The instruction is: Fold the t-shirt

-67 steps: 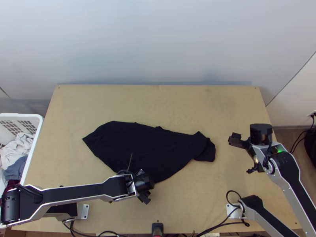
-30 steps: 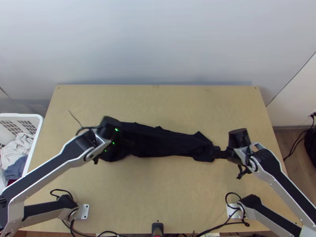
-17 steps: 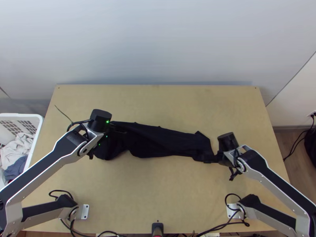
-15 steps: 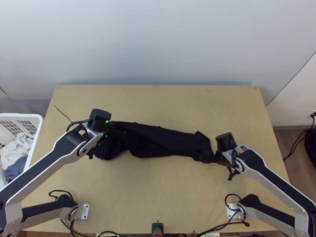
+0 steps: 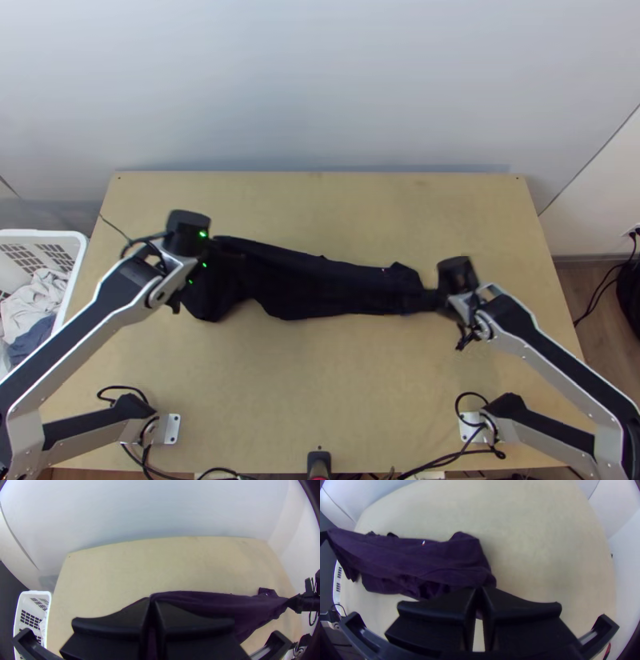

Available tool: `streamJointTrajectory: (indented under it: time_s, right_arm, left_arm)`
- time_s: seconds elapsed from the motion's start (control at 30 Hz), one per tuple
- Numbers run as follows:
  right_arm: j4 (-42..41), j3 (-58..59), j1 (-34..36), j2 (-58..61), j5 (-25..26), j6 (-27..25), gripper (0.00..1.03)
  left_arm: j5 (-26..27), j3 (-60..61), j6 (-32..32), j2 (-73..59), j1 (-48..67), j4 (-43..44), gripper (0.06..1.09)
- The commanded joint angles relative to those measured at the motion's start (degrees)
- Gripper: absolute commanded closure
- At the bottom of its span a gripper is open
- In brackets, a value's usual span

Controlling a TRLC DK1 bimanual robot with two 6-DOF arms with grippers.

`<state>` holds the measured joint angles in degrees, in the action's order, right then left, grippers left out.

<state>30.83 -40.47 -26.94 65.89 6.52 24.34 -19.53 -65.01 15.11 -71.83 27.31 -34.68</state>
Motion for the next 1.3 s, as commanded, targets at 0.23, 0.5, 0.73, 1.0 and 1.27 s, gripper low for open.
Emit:
streamJointTrajectory:
  time_s: [0.23, 0.5, 0.73, 1.0, 1.27]
  right_arm:
    - [3.4, -27.4, 12.4, -3.9, 3.4, -13.1, 1.0]
    - [2.5, -39.2, 2.0, -6.0, 17.1, -20.0, 1.0]
    - [-12.6, -36.7, -5.2, -12.5, 28.2, -36.3, 1.0]
    - [-24.2, -36.5, -10.5, -18.7, 33.9, -50.6, 1.0]
    - [-8.6, -36.6, -18.3, -24.6, 40.1, -49.4, 1.0]
  left_arm:
    - [0.0, -18.4, -2.3, 1.8, -9.4, -5.1, 1.04]
    - [-0.6, -28.5, -6.1, 5.0, -11.4, -2.2, 1.04]
    - [-0.6, -33.7, -13.8, 10.3, -10.9, 4.6, 1.04]
    - [-0.3, -36.2, -20.5, 16.5, -9.7, 4.3, 1.05]
    - [0.0, -33.5, -18.2, 23.9, -5.8, -9.5, 1.05]
